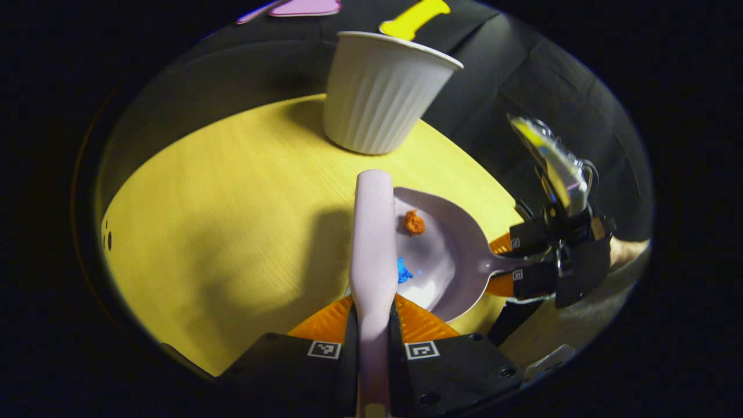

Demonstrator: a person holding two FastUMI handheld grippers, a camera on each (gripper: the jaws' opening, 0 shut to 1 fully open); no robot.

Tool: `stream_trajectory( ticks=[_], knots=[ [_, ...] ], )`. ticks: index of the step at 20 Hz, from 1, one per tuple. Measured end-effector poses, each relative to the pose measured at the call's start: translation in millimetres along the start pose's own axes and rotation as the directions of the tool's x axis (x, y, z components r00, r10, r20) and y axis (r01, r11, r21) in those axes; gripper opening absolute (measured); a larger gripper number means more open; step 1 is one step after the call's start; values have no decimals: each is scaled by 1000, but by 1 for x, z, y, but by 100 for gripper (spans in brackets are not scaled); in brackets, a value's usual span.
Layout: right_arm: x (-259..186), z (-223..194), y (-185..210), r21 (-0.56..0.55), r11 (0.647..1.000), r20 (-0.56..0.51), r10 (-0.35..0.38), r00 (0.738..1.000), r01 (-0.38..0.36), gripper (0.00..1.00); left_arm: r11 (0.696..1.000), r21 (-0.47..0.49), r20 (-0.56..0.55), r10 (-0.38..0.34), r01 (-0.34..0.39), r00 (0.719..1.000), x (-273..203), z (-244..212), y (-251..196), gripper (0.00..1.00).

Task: Pick up the small broom and dustpan from the desktop, sweep the trash into the dustpan with the broom, and then empty the trash into the garbage bin.

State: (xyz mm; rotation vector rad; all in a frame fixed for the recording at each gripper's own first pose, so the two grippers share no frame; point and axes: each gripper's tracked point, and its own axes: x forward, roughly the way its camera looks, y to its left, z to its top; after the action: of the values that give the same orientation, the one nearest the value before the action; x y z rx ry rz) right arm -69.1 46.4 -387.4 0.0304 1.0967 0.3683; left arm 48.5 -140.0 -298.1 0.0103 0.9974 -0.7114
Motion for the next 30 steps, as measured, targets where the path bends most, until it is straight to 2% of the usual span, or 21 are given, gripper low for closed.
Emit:
stream_trajectory(
  ticks=[2,3,4,6,12,17,21,23,24,25,26,30],
  knots=[
    [-6,4,-1,40,999,34,-26,999,25,37,995,-23,60,95,-94,994,-20,4,19,26],
    [-8,7,-3,68,997,54,-39,998,35,34,989,-28,84,144,-142,986,-30,3,31,26],
    [-12,9,-5,99,994,71,-56,996,49,37,982,-32,99,190,-187,977,-41,2,45,25],
    [-27,14,-12,155,984,88,-97,991,83,37,972,-52,111,234,-230,966,-56,-6,61,24],
    [-98,32,-24,330,928,93,-215,972,173,37,964,-151,96,233,-217,968,-56,-20,70,26],
    [-175,62,-63,414,864,100,-356,929,287,37,967,-145,98,226,-211,969,-51,-28,71,26],
    [-228,100,-106,471,811,122,-450,885,348,37,966,-148,95,229,-214,969,-46,-30,71,26],
    [-241,116,-136,462,790,116,-505,856,403,37,969,-152,90,209,-194,974,-44,-34,72,25],
    [-247,125,-150,453,781,109,-527,843,430,42,970,-149,85,209,-195,974,-43,-35,75,27],
    [-253,137,-165,440,774,104,-548,830,456,42,969,-149,85,212,-198,974,-43,-34,75,26],
    [-256,147,-178,425,768,97,-565,819,479,37,968,-155,88,211,-195,974,-44,-32,74,26],
    [-256,181,-215,364,761,53,-592,804,537,37,966,-176,89,208,-190,974,-44,-36,81,26]
  ],
)
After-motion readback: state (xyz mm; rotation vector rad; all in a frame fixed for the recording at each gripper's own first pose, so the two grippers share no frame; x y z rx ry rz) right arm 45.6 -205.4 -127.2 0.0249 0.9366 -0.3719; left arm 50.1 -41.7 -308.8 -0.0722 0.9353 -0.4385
